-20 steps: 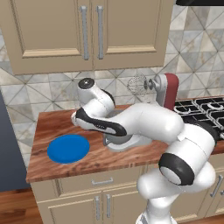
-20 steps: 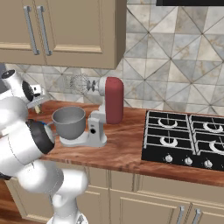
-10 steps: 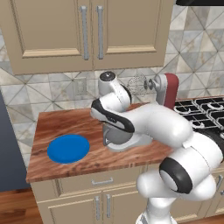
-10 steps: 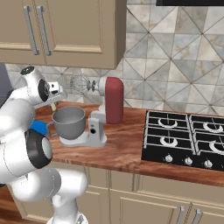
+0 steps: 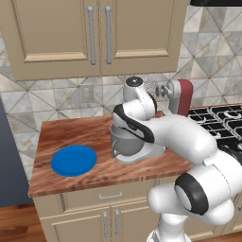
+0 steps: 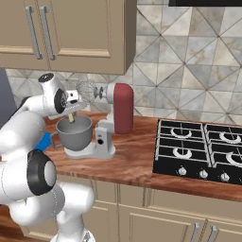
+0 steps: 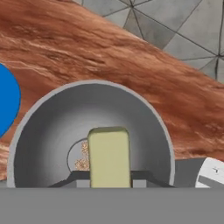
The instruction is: Add butter and sugar cubes to the stand mixer bowl and then turn on the stand mixer to begin making frosting.
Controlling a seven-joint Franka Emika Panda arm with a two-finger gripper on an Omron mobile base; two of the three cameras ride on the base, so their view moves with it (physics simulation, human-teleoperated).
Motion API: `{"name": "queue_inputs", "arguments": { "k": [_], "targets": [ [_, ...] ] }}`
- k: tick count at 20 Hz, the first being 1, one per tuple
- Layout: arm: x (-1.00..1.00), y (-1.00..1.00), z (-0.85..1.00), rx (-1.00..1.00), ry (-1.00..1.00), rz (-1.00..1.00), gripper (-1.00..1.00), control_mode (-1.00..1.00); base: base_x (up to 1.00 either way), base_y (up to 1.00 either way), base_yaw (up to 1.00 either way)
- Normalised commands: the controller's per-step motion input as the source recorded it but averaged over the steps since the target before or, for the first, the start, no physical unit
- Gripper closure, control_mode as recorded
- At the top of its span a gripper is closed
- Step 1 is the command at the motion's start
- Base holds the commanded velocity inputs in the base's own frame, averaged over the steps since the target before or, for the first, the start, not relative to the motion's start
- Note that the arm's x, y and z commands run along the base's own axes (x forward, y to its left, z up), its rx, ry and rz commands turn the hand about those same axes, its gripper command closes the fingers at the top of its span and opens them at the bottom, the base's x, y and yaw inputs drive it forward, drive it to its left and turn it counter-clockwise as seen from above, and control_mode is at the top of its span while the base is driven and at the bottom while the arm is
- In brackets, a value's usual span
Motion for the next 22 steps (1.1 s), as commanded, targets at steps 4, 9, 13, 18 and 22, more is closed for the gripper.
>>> {"name": "queue_inputs", "arguments": {
  "k": [4, 9, 13, 18, 22],
  "targets": [
    [0.21, -0.03, -0.29, 0.0, 0.11, 0.0, 1.0, -1.0, 0.0, 0.0, 0.0],
    [0.15, 0.0, -0.29, 0.0, 0.1, 0.0, 1.0, -1.0, 0.0, 0.0, 0.0],
    [0.04, 0.03, -0.33, 0.0, 0.09, 0.0, 1.0, -1.0, 0.0, 0.0, 0.0],
    [0.04, 0.07, -0.32, 0.0, 0.04, 0.0, 1.0, -1.0, 0.0, 0.0, 0.0],
    [0.04, 0.08, -0.31, 0.0, 0.01, 0.0, 1.0, -1.0, 0.0, 0.0, 0.0]
  ]
}}
